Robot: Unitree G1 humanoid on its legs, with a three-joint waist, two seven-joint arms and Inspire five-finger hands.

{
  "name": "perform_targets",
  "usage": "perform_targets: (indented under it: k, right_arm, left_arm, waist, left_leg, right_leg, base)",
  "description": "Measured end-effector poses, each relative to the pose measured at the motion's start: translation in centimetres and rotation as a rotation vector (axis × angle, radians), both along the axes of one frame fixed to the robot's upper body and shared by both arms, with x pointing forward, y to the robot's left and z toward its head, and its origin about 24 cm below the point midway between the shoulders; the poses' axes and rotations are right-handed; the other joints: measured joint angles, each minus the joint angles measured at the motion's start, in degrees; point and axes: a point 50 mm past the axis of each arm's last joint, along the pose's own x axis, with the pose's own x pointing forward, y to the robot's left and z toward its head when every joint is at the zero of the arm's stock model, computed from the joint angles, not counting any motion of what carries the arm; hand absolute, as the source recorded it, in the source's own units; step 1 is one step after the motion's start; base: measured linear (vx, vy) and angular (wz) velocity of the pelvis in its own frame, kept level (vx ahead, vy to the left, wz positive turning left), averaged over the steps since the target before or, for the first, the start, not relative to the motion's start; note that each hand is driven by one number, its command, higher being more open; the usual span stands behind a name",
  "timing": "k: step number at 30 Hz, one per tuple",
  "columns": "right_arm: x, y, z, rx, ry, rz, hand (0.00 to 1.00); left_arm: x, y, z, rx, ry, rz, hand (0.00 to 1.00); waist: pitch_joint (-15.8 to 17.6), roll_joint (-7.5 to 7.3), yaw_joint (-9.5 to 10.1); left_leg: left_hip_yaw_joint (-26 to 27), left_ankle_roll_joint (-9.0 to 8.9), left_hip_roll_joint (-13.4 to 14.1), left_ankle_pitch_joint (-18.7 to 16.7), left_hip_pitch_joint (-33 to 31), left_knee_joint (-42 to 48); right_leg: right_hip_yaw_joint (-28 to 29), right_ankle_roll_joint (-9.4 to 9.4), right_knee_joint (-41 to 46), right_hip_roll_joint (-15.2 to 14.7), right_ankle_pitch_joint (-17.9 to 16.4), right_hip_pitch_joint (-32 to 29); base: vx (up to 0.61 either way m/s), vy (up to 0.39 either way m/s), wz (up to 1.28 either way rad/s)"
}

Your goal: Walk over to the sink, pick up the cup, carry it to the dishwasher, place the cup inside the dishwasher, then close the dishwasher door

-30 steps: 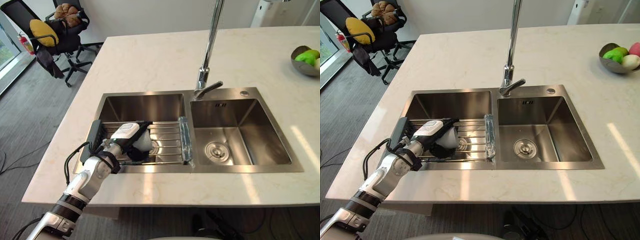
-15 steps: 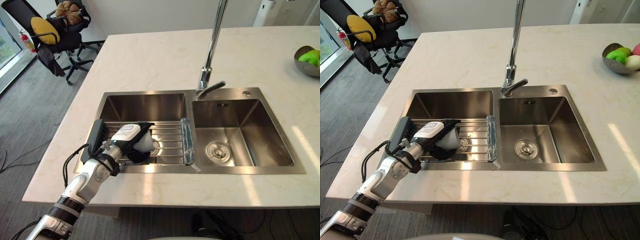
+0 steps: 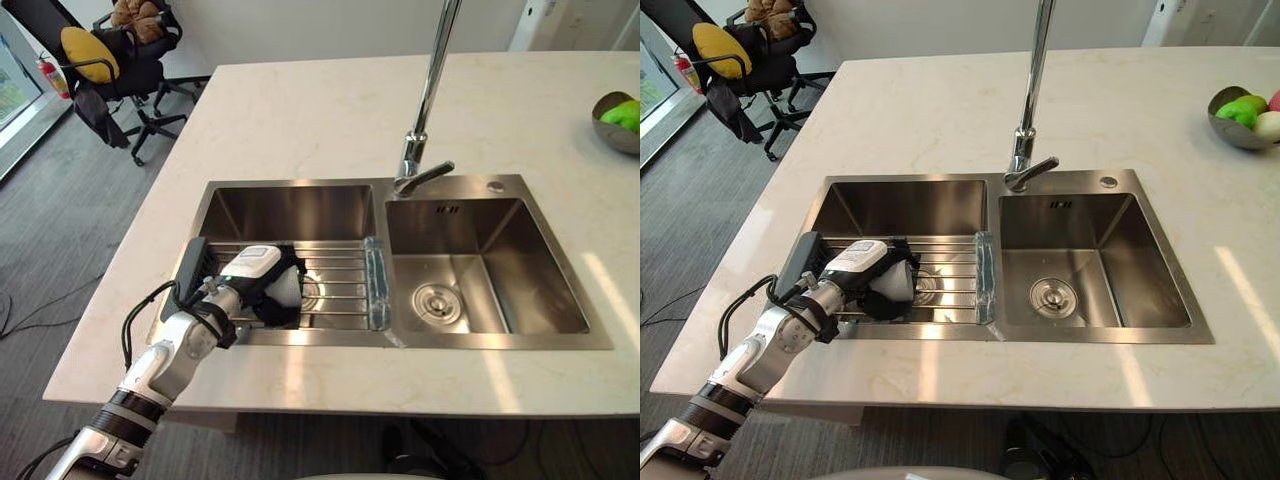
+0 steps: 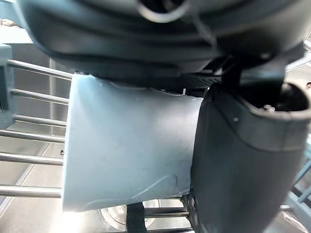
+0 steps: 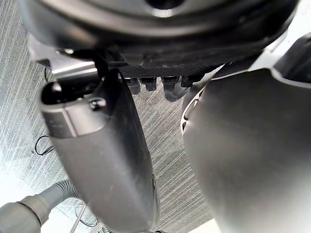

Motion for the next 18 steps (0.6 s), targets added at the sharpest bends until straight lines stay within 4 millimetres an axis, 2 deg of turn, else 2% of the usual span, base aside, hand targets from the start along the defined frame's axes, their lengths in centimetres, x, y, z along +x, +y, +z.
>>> perform_targets:
  k: [6,9,12,14,15,17,18]
  right_arm:
    - [0.1,-0.1,0.0,-0.002,-0.001,0.003,1.00]
    - [0.1,-0.1,0.0,-0.003,-0.002,0.004,1.00]
    - [0.1,-0.1,0.0,-0.003,-0.003,0.003,1.00]
    - [-0.1,-0.2,0.0,-0.001,-0.002,-0.013,1.00]
    - [-0.3,-0.2,0.0,-0.001,0.000,-0.021,1.00]
    - [-0.9,-0.5,0.0,-0.001,0.009,-0.064,1.00]
    - [-0.9,-0.6,0.0,-0.001,0.009,-0.075,1.00]
  left_arm:
    - [-0.2,0.1,-0.1,-0.016,-0.014,0.007,0.00]
    - [-0.6,0.4,-0.4,-0.104,-0.030,0.043,0.00]
    - [-1.3,1.3,-0.7,-0.302,0.000,0.141,0.00]
    - [-2.3,2.2,-0.4,-0.591,0.012,0.263,0.00]
    - [-2.4,2.5,-0.2,-0.662,0.001,0.290,0.00]
    - [-3.1,4.1,1.5,-1.012,-0.061,0.380,0.00]
    - [-3.2,4.6,2.0,-1.104,-0.080,0.393,0.00]
  waist:
    - [0.0,0.03,-0.01]
    - [0.1,0.06,-0.04]
    - [0.1,0.03,0.09]
    - [0.1,0.01,0.84]
    - [0.1,0.00,1.33]
    - [0.1,-0.08,3.15]
    - [0.2,-0.12,3.55]
  left_leg:
    - [-0.2,-0.01,0.1,0.0,-0.1,0.0]
    - [-1.0,-0.01,0.1,0.0,-0.4,0.0]
    - [-1.7,-0.01,0.1,0.0,-0.8,0.0]
    - [-2.5,0.02,0.0,0.1,-1.2,0.1]
    - [-2.7,0.04,-0.1,0.1,-1.2,0.2]
    - [-4.3,0.32,-0.5,0.4,-1.5,0.6]
    - [-4.7,0.44,-0.7,0.5,-1.5,0.7]
  right_leg:
    - [-0.3,-0.07,0.0,0.0,-0.1,0.0]
    - [-0.9,-0.03,0.0,-0.1,-0.2,0.0]
    - [-2.1,0.01,0.0,-0.2,-0.2,0.0]
    - [-3.8,0.00,0.0,-0.4,-0.2,0.2]
    - [-4.1,0.00,0.0,-0.5,-0.2,0.3]
    - [-6.1,0.00,0.0,-0.7,-0.2,1.3]
    - [-6.4,0.00,0.0,-1.0,-0.2,1.5]
  base:
    - [0.00,0.000,0.01]
    - [0.00,-0.001,0.08]
    - [0.00,-0.002,0.12]
    - [0.00,0.001,0.16]
    - [-0.01,0.004,0.24]
    - [-0.03,-0.002,0.35]
    - [-0.05,0.008,0.36]
